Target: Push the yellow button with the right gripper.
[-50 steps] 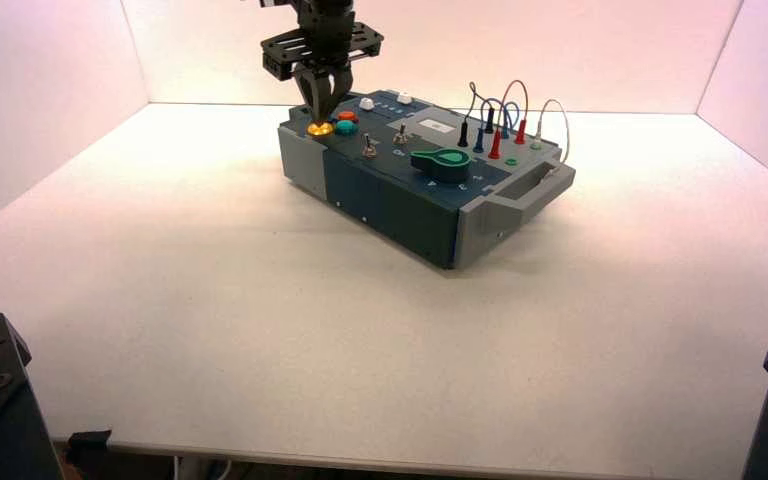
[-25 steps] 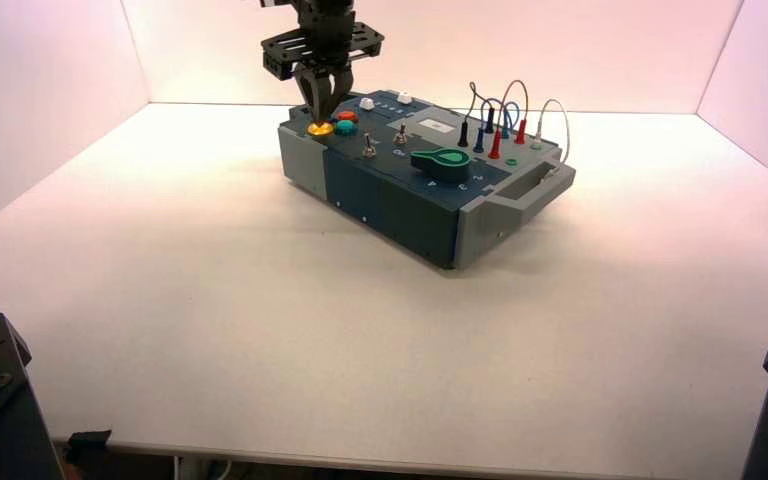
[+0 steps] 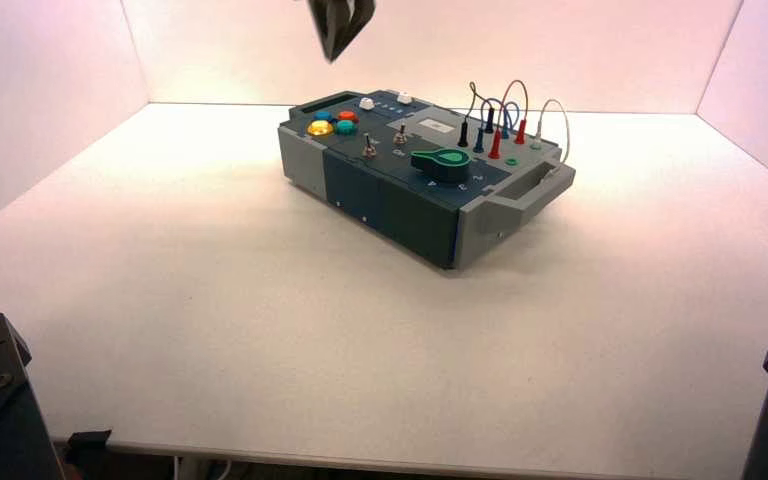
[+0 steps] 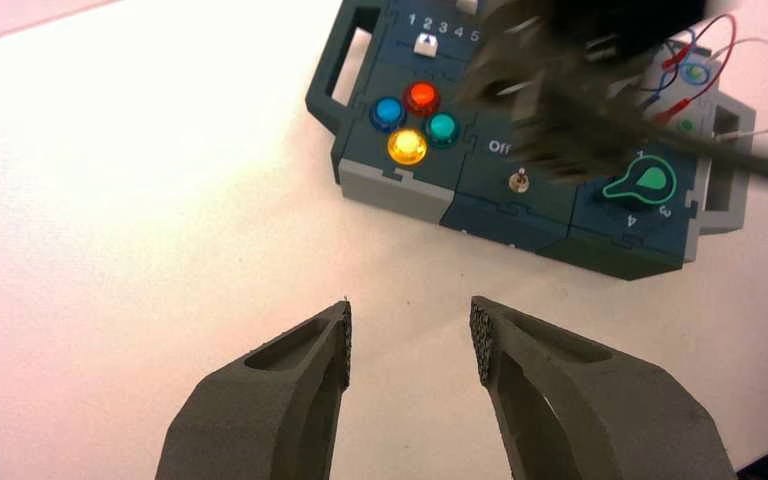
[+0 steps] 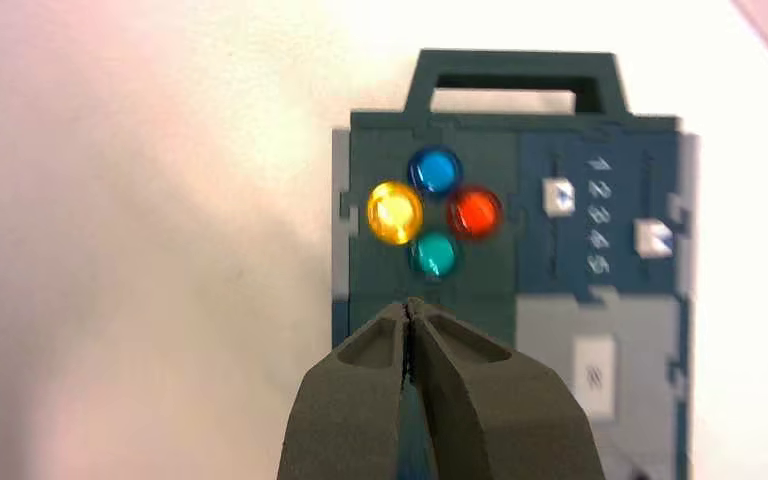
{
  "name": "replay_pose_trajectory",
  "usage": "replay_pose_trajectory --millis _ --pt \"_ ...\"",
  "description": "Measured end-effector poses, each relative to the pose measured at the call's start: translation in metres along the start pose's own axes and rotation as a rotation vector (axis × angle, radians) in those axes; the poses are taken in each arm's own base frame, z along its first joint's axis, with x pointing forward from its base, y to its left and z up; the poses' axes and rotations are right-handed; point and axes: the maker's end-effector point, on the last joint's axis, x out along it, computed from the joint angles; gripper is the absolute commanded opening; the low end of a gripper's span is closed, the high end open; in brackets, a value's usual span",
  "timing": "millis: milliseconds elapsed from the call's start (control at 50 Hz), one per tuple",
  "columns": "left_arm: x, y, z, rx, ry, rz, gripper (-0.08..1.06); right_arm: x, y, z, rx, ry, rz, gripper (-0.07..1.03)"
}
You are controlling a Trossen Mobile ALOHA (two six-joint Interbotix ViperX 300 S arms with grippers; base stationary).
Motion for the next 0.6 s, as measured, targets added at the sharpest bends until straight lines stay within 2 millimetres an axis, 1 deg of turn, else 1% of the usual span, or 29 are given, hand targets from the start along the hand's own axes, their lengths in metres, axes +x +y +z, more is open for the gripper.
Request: replay_pose_trajectory --millis 20,40,60,80,100,140,160,180,240,280,300,320,340,360,420,440,460,500,560,580,600 --pt "0.0 0.0 0.0 -0.001 0.0 -0.001 0.63 0.0 0.0 -0.001 -0.001 0.0 -0.001 -0.02" --pt "0.002 0.0 -0.001 -0.001 0.006 -0.001 0.63 -0.006 0.0 -0.003 0.0 -0.009 -0.001 -0.01" --pt "0.003 0.0 -0.001 -0.002 0.01 -0.002 0.63 -0.017 0.0 -0.008 -0.001 -0.026 -0.003 -0.01" --pt "0.004 0.001 -0.002 -0.003 0.015 -0.003 0.63 -0.022 0.001 -0.01 0.0 -0.037 -0.003 -0.01" --pt "0.005 0.001 -0.002 -0.003 0.016 -0.003 0.63 -0.024 0.001 -0.011 0.0 -0.041 -0.003 0.01" --pt "0.007 0.001 -0.003 -0.005 0.022 -0.005 0.63 -0.036 0.001 -0.02 -0.001 -0.058 -0.006 0.05" --pt "0.007 0.001 -0.003 -0.005 0.022 -0.005 0.63 -0.042 0.002 -0.024 0.0 -0.069 -0.007 0.09" --pt "0.008 0.001 -0.003 -0.005 0.025 -0.005 0.63 -0.042 0.002 -0.024 0.0 -0.069 -0.007 0.12" --pt "0.009 0.001 -0.004 -0.007 0.031 -0.007 0.63 -0.06 0.002 -0.038 -0.001 -0.098 -0.01 0.3" --pt "0.01 0.001 -0.004 -0.007 0.032 -0.007 0.63 -0.066 0.003 -0.043 0.0 -0.105 -0.009 0.41" --pt "0.011 0.001 -0.004 -0.007 0.035 -0.008 0.63 -0.073 0.003 -0.05 -0.001 -0.116 -0.011 0.43" --pt "0.011 0.001 -0.004 -0.007 0.035 -0.008 0.63 -0.077 0.004 -0.055 -0.001 -0.118 -0.012 0.48" --pt "0.011 0.001 -0.005 -0.009 0.036 -0.009 0.63 -0.078 0.004 -0.056 0.001 -0.119 -0.011 0.52" --pt "0.011 0.001 -0.005 -0.008 0.038 -0.008 0.62 -0.085 0.004 -0.064 0.002 -0.127 -0.013 0.55" --pt "0.012 0.001 -0.005 -0.008 0.039 -0.01 0.62 -0.097 0.004 -0.078 0.005 -0.134 -0.015 0.61" --pt "0.012 0.002 -0.005 -0.009 0.041 -0.009 0.63 -0.097 0.004 -0.078 0.005 -0.134 -0.015 0.62" --pt "0.012 0.001 -0.005 -0.009 0.041 -0.011 0.63 -0.102 0.003 -0.088 0.014 -0.136 -0.016 0.64" --pt "0.014 0.002 -0.006 -0.011 0.047 -0.011 0.63 -0.105 0.001 -0.094 0.017 -0.137 -0.019 0.69" --pt "0.015 0.001 -0.006 -0.01 0.05 -0.012 0.62 -0.113 -0.007 -0.116 0.043 -0.132 -0.032 0.73" --pt "0.016 0.001 -0.007 -0.011 0.053 -0.013 0.63 -0.113 -0.007 -0.118 0.046 -0.131 -0.033 0.73" --pt "0.018 0.001 -0.007 -0.012 0.058 -0.014 0.62 -0.117 -0.012 -0.128 0.06 -0.131 -0.042 0.73"
